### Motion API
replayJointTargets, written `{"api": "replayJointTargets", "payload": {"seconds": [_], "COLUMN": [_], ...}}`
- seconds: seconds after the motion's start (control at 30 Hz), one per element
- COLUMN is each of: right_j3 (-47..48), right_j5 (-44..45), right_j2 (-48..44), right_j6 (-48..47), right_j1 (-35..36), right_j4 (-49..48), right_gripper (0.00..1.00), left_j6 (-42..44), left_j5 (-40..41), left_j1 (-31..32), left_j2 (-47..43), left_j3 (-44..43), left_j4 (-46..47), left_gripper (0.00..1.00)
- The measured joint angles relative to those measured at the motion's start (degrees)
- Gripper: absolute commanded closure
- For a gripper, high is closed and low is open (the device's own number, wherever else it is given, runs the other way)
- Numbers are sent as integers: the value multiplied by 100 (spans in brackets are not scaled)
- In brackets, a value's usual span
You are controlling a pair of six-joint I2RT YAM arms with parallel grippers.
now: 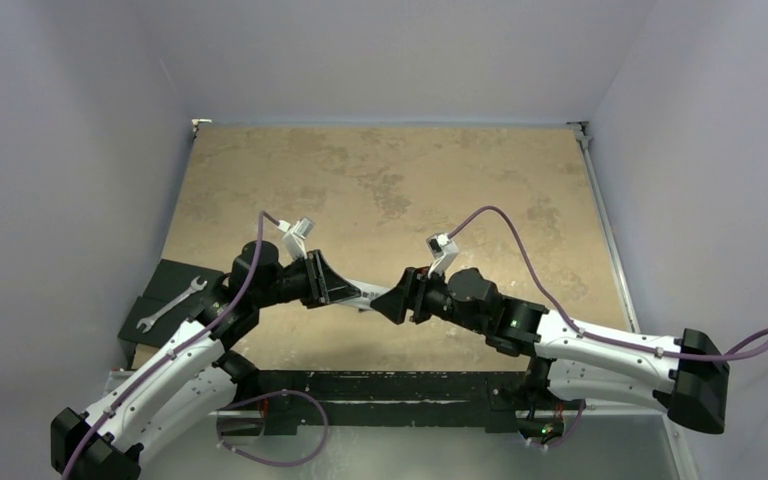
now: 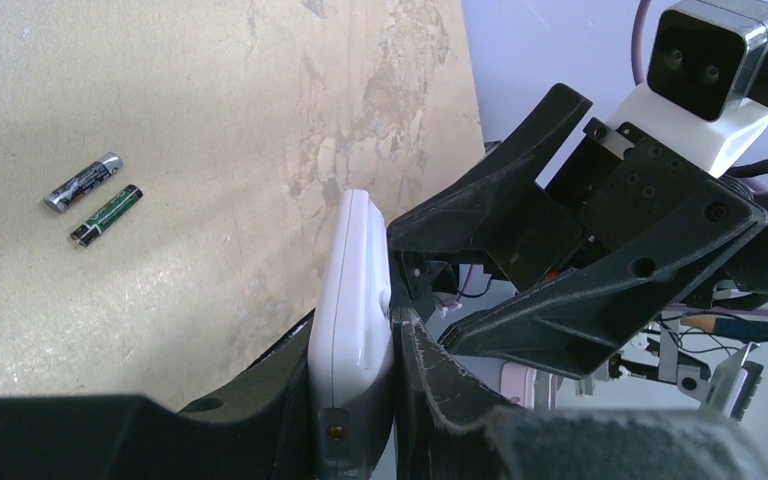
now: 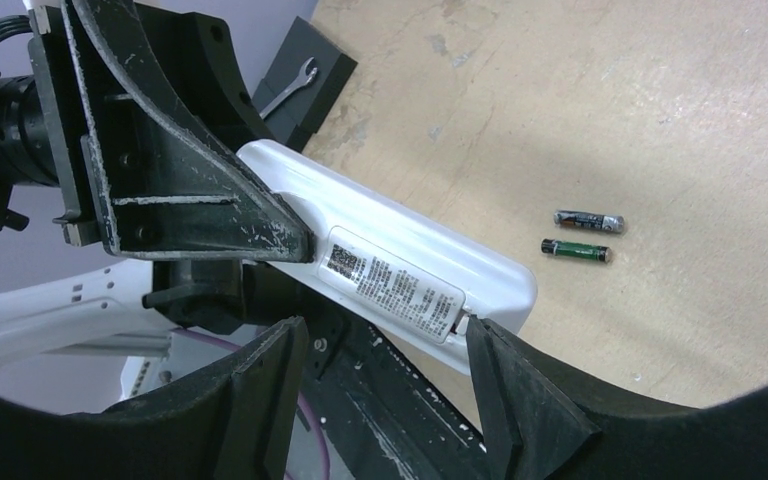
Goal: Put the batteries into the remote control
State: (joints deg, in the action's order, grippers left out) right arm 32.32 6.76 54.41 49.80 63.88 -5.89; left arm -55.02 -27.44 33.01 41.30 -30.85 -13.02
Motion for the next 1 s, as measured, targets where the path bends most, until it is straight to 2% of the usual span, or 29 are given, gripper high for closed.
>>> {"api": "replayJointTargets", "payload": {"seconds": [1.0], "right_j3": [328], "right_j5": [605], "right_j2": [372], "right_j6": [-39], "right_j1": [289], "right_j4": [514], "right_gripper": [32], "left_j6": [61], "left_j5": [70], "left_j1": [0], "left_j2": [11], "left_j3": [-24], "left_j4": [-157], "left_gripper": [100]}}
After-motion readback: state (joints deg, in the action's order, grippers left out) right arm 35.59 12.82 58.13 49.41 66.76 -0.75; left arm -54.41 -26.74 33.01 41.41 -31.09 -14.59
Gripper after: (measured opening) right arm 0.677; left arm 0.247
